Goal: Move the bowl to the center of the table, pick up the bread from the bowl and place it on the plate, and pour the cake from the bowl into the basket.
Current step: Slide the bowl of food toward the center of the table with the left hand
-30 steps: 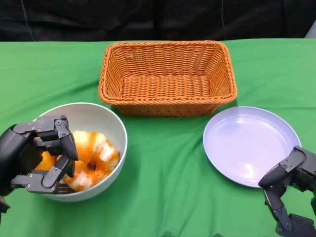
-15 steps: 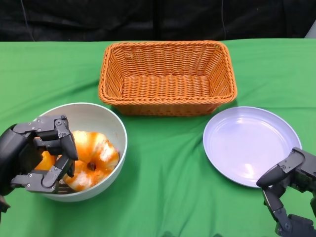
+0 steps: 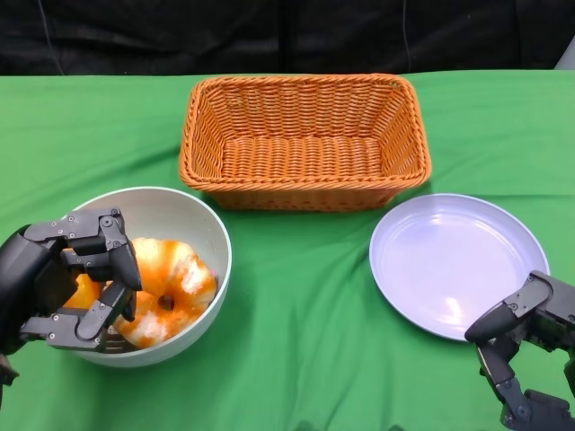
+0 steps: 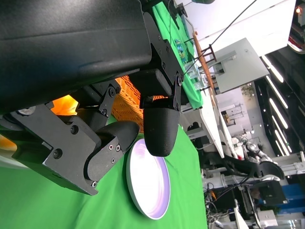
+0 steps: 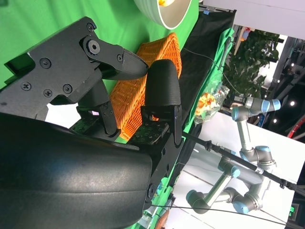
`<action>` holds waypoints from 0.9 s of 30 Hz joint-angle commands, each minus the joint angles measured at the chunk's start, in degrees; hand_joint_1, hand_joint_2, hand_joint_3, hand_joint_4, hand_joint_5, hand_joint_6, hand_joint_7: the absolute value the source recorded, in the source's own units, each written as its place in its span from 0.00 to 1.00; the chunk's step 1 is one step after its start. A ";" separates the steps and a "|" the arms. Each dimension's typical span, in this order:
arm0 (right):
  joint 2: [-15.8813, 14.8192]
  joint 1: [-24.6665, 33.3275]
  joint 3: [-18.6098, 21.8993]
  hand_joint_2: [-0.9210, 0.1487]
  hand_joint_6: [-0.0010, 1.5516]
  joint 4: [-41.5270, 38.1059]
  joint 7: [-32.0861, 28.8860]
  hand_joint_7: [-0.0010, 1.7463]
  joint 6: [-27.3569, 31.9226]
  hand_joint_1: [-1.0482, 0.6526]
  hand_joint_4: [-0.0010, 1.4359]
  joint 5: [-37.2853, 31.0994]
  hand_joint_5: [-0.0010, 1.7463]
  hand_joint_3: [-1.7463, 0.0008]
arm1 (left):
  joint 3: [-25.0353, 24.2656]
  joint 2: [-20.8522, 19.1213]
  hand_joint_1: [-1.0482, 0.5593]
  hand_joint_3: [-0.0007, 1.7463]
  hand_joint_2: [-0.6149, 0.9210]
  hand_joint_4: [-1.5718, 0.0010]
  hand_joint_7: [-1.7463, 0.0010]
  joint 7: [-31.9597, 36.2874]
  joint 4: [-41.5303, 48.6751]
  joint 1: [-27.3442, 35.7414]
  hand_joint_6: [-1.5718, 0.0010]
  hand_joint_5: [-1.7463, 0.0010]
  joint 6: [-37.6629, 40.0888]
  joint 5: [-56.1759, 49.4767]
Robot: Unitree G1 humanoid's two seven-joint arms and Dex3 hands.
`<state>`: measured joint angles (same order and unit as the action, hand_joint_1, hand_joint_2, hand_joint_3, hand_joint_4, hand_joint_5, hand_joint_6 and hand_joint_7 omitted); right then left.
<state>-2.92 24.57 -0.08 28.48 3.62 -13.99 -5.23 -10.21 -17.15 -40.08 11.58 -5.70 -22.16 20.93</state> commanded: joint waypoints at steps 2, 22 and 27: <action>-0.54 -0.03 0.64 0.36 0.51 -0.83 -0.08 0.69 -1.15 0.46 0.57 0.66 0.87 0.48 | -0.46 -0.38 0.61 0.77 0.69 0.48 0.14 0.08 0.86 -0.48 0.52 0.00 -0.77 -0.01; -0.98 -1.74 1.10 0.34 0.50 -4.46 -0.09 0.67 -2.95 0.47 0.57 0.41 0.86 0.49 | -4.72 2.21 0.57 0.49 0.83 0.54 0.41 3.14 5.91 -4.94 0.48 0.14 -5.30 2.53; -0.81 -2.42 1.01 0.33 0.51 -5.64 -0.17 0.67 -3.16 0.46 0.58 0.38 0.86 0.50 | -5.51 1.97 0.57 0.41 0.88 0.54 0.47 4.95 6.28 -5.99 0.45 0.15 -5.25 1.75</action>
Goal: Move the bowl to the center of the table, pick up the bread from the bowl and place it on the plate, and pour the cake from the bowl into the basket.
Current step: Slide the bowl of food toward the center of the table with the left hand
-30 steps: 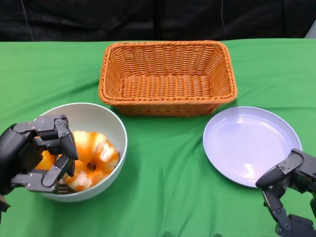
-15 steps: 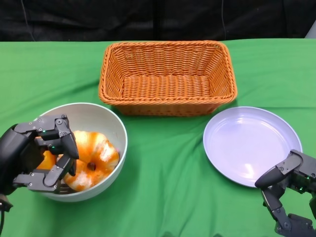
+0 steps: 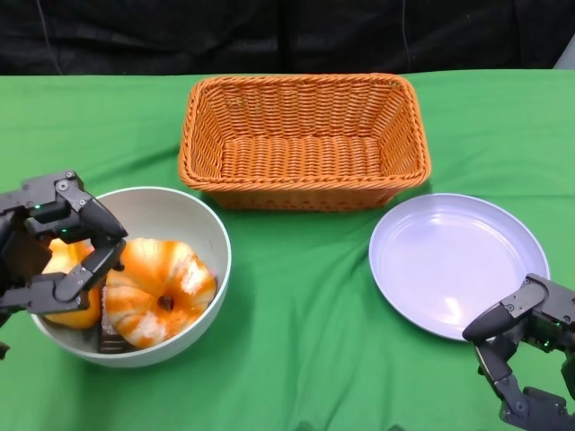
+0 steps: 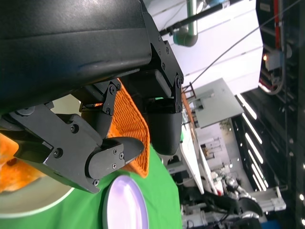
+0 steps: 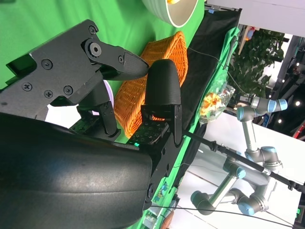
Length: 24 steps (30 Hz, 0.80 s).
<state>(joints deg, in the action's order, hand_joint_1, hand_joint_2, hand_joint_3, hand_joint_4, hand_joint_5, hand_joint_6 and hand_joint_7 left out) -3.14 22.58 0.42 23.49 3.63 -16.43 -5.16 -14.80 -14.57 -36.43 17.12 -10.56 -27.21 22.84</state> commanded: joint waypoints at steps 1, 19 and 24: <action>-0.45 -0.57 0.37 0.33 0.51 -0.77 -0.30 0.67 -0.56 0.46 0.58 0.17 0.86 0.50 | -1.43 -0.59 0.57 0.41 0.88 0.54 0.47 1.58 1.80 -1.99 0.45 0.15 -0.84 0.05; -0.24 -2.28 -0.26 0.30 0.51 -3.54 -0.21 0.68 -1.88 0.46 0.58 0.34 0.88 0.54 | -5.06 -8.90 0.38 0.12 1.00 0.55 0.89 15.51 20.35 -13.04 0.49 0.68 0.35 -10.10; -0.17 -2.84 -0.54 0.30 0.51 -4.28 -0.21 0.68 -1.88 0.47 0.58 0.40 0.89 0.54 | -1.30 -13.28 0.23 0.21 1.00 0.70 1.00 14.90 23.12 -14.78 0.69 0.93 6.23 -15.65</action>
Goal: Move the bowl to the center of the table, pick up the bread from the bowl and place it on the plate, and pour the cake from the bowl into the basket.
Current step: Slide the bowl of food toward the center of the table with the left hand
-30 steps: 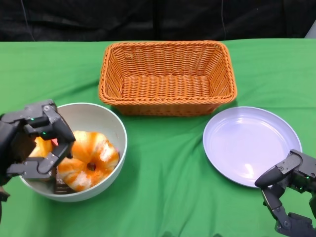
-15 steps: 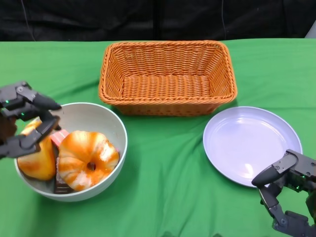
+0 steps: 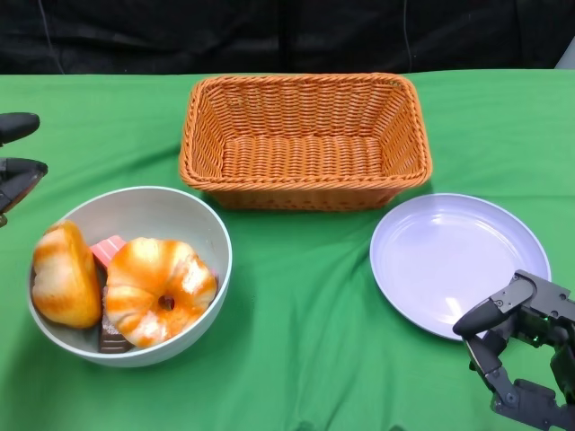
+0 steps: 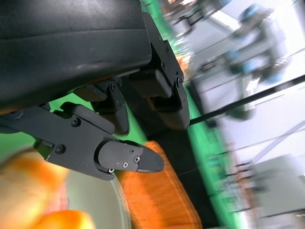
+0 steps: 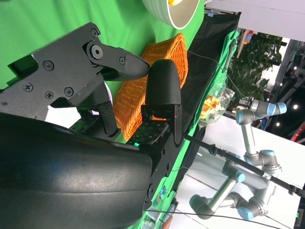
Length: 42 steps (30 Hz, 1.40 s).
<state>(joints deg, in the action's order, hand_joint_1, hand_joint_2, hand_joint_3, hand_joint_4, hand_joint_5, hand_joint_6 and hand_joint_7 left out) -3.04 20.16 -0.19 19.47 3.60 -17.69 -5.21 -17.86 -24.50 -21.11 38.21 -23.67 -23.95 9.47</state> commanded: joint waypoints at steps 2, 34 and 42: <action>-0.22 -0.61 -0.03 0.30 0.51 -0.53 -0.40 0.68 -0.71 0.47 0.58 0.07 0.89 0.54 | 3.07 -4.66 0.20 0.23 1.00 0.75 1.00 -1.71 4.16 -3.02 0.74 0.96 5.51 -3.27; 0.47 -1.94 -1.12 0.26 0.49 -2.80 -0.58 0.70 -1.71 0.47 0.54 0.16 0.89 0.59 | 9.10 -6.73 0.17 0.38 1.00 1.00 1.00 -12.37 27.89 -20.98 1.00 1.00 41.50 -5.47; 0.49 -2.08 -1.44 0.25 0.49 -3.05 -0.78 0.70 -2.05 0.45 0.55 -0.17 0.89 0.59 | 10.11 -6.72 0.17 0.39 1.00 1.00 1.00 -19.29 25.82 -21.95 1.00 1.00 48.63 -4.77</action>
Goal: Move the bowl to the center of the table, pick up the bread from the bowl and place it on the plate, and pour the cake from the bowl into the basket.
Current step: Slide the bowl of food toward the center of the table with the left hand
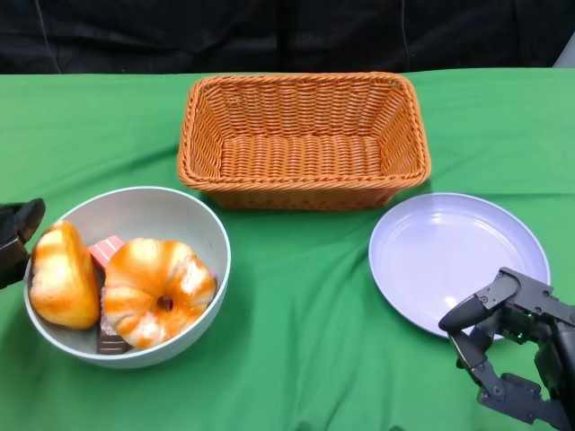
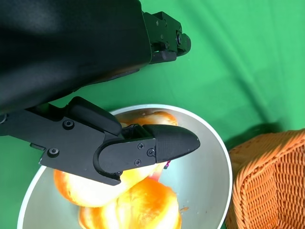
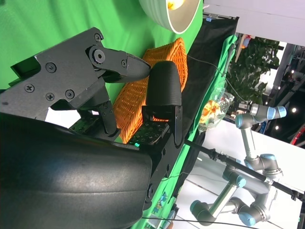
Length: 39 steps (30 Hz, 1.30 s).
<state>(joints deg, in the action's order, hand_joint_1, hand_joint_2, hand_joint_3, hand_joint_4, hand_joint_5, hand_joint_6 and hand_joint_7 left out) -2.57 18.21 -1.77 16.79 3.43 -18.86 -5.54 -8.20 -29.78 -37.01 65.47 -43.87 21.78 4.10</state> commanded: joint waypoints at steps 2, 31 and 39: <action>-0.02 -0.13 0.10 0.25 0.49 -0.39 -0.69 0.71 -0.89 0.45 0.55 0.14 0.89 0.60 | 0.78 -1.37 0.17 0.39 1.00 1.00 1.00 -4.25 -2.40 -1.58 1.00 1.00 4.00 0.65; -0.08 -1.11 -0.83 0.24 0.49 -1.35 -1.23 0.71 -1.19 0.45 0.55 -0.64 0.88 0.60 | 4.30 1.25 0.20 0.38 1.00 1.00 1.00 -13.89 -30.60 6.93 1.00 1.00 34.87 11.35; -0.04 -1.29 -0.86 0.25 0.49 -1.67 -1.23 0.71 -1.54 0.46 0.55 -0.57 0.88 0.58 | 4.43 2.50 0.20 0.38 1.00 1.00 1.00 -12.93 -31.98 7.89 1.00 1.00 36.17 12.77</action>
<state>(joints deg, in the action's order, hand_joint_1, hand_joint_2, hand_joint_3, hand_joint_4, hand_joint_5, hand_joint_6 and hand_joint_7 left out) -2.53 17.12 -2.80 15.15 2.60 -19.63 -6.50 -3.65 -26.82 -50.44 34.44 -36.68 57.69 16.29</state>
